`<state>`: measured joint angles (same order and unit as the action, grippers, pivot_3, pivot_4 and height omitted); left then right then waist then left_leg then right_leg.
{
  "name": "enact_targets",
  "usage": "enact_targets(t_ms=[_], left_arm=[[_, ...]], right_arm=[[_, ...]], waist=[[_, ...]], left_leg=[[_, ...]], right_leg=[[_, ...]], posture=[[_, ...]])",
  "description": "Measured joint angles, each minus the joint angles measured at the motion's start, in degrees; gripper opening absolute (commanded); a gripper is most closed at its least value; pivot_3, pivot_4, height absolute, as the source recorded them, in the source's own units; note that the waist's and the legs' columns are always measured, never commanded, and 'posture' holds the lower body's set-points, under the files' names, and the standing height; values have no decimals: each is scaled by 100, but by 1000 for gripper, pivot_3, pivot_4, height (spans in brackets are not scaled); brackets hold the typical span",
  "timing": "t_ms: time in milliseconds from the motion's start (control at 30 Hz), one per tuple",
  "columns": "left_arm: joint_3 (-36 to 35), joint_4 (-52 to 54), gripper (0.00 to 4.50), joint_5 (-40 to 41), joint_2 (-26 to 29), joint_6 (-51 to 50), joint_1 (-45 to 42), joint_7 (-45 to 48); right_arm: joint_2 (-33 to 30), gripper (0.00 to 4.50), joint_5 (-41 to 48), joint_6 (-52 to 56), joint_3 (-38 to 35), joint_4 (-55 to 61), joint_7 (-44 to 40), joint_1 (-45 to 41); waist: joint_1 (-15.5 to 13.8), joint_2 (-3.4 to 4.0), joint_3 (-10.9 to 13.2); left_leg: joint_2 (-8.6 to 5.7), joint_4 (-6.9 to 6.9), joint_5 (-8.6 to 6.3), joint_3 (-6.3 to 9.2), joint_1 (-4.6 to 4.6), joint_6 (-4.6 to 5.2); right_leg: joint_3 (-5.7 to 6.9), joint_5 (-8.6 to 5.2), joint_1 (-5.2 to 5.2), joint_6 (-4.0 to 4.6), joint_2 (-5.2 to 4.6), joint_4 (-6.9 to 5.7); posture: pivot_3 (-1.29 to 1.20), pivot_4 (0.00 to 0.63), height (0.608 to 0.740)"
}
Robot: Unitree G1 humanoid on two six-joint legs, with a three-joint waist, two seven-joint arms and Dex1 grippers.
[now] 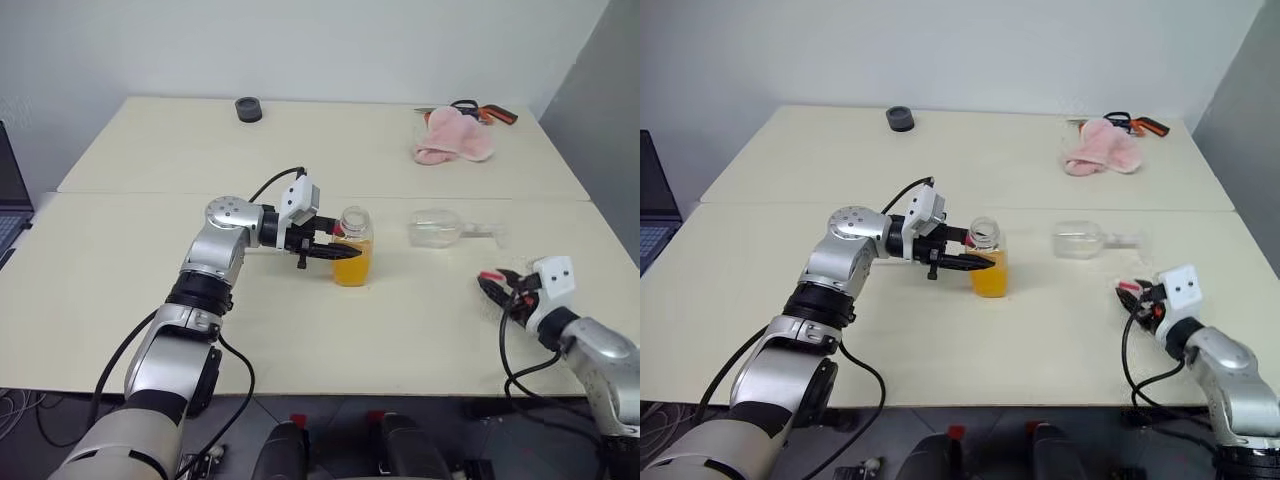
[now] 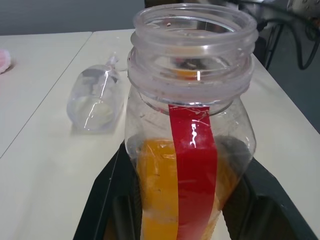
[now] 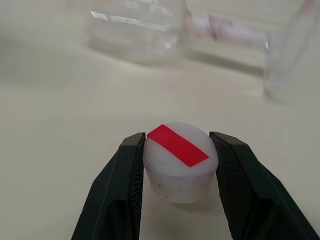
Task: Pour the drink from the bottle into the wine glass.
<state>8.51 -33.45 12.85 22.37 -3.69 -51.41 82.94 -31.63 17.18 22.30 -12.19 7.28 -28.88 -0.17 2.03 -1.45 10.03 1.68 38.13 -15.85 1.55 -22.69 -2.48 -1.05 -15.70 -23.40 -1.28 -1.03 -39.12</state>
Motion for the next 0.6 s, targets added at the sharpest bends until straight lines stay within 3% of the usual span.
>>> enact_targets(t_ms=[267,600], left_arm=[[-1,3,1633,1,10,-2,1,-20],[-55,20,1633,2,108,-41,108,-213]], right_arm=[[103,4487,63,-134,-21,-186,-126,45],[-513,4500,733,453,-401,663,-766,355]], waist=[[-37,0,0],[-16,2,-1]], left_leg=[[-1,2,0,2,-3,0],[0,1,0,5,0,0]], right_leg=[[3,0,1,0,-2,1],[3,0,3,0,0,1]], posture=[[0,150,740],[0,150,740]])
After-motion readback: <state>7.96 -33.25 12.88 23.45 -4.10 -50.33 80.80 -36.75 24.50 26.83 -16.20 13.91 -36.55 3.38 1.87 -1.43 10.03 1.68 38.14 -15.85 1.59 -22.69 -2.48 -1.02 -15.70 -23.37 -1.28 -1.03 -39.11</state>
